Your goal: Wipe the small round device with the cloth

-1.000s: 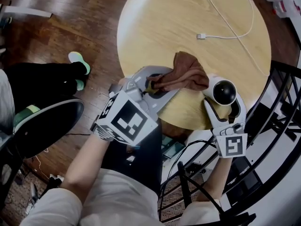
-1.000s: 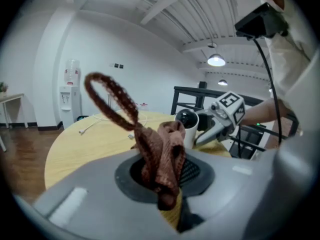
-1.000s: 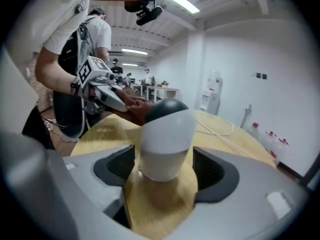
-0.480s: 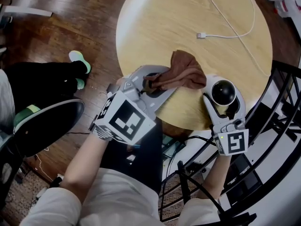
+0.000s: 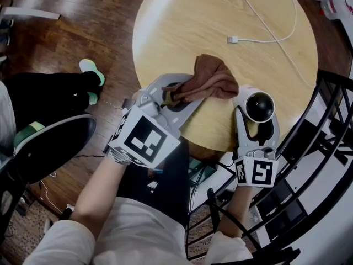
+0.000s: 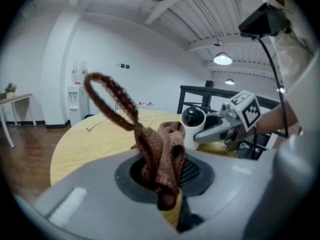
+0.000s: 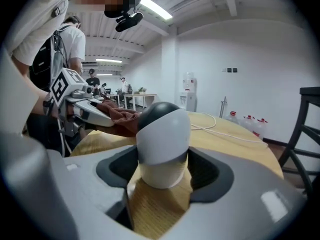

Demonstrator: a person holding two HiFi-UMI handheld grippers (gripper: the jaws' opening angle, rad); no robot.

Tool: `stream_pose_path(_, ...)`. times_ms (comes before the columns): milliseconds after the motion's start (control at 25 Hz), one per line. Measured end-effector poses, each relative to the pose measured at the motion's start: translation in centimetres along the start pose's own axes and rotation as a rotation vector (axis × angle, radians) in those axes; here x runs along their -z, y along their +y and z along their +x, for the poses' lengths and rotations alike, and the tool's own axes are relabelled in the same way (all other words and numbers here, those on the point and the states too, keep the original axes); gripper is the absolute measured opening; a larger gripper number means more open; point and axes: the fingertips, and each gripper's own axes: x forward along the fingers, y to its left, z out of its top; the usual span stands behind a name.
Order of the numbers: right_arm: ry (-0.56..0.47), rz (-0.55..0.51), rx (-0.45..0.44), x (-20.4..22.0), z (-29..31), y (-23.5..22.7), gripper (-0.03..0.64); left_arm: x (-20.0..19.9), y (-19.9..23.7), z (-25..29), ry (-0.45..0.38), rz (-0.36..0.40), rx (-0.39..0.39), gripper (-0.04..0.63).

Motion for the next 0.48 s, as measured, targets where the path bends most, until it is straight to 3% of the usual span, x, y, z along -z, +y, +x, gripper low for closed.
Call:
stream_pose_path(360,0.065,0.218,0.311,0.03,0.32,0.19,0.310,-0.37,0.60,0.14,-0.019,-0.011,-0.036,0.070)
stream_pose_path(480,0.076,0.222,0.356,-0.29,0.82,0.70,0.311,-0.33,0.89,0.19,-0.020,-0.037,-0.049,0.070)
